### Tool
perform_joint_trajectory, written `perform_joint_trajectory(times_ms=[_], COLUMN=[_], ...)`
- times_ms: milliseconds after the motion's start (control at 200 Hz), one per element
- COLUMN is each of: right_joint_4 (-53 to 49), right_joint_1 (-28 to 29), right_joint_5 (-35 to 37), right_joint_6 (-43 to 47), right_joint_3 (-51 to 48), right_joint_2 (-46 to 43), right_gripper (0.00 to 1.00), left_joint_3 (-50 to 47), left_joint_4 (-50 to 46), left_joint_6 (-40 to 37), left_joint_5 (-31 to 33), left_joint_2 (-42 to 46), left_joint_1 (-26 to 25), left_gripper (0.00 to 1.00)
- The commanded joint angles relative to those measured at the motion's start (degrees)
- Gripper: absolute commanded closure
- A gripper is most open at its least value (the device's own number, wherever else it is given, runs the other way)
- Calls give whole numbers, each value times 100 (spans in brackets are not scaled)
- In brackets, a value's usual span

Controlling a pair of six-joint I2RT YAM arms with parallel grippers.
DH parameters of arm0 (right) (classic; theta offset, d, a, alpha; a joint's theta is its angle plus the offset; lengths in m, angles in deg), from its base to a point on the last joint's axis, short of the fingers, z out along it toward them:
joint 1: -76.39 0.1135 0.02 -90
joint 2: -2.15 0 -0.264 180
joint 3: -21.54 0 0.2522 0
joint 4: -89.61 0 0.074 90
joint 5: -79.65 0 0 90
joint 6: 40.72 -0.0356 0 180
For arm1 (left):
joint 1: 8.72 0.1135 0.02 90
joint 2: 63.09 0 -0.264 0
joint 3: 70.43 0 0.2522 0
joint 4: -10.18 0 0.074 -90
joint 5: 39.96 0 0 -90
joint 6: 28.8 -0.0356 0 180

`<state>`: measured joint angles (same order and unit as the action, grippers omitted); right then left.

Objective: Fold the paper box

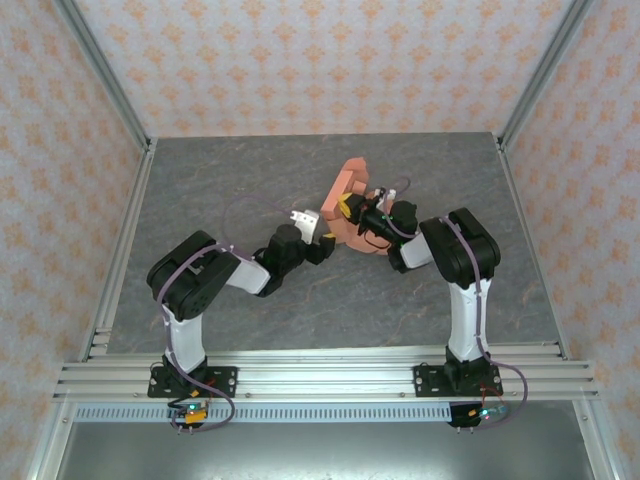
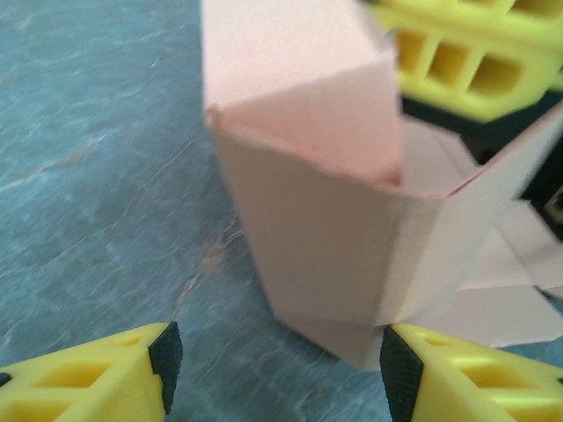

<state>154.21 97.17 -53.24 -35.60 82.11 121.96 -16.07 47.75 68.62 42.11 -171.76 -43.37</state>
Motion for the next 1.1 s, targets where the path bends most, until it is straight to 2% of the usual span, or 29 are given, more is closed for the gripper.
perform_joint_trajectory(times_ms=[0, 165, 355, 481, 626, 831, 1096], right_joint_4=[203, 197, 197, 197, 197, 197, 198], right_joint_1=[66, 157, 301, 440, 576, 715, 773], right_joint_5=[102, 273, 547, 966, 1343, 1499, 1675], right_joint_6=[36, 163, 278, 450, 508, 476, 471], right_joint_3=[-151, -297, -385, -646, -847, -881, -1006], right_joint_2=[-230, -258, -299, -565, -767, -656, -622], right_gripper=[100, 100, 100, 100, 100, 100, 100], left_joint_3=[195, 261, 302, 321, 298, 247, 332], left_joint_4=[386, 332, 325, 244, 200, 217, 215], left_joint_6=[-25, 207, 426, 454, 348, 185, 115], left_joint_5=[-86, 164, 257, 423, 479, 695, 485], left_joint_2=[-39, -291, -410, -379, -325, -284, -357], left_joint_1=[-30, -33, -41, -43, -65, -72, -94], left_gripper=[39, 44, 44, 44, 33, 33, 30])
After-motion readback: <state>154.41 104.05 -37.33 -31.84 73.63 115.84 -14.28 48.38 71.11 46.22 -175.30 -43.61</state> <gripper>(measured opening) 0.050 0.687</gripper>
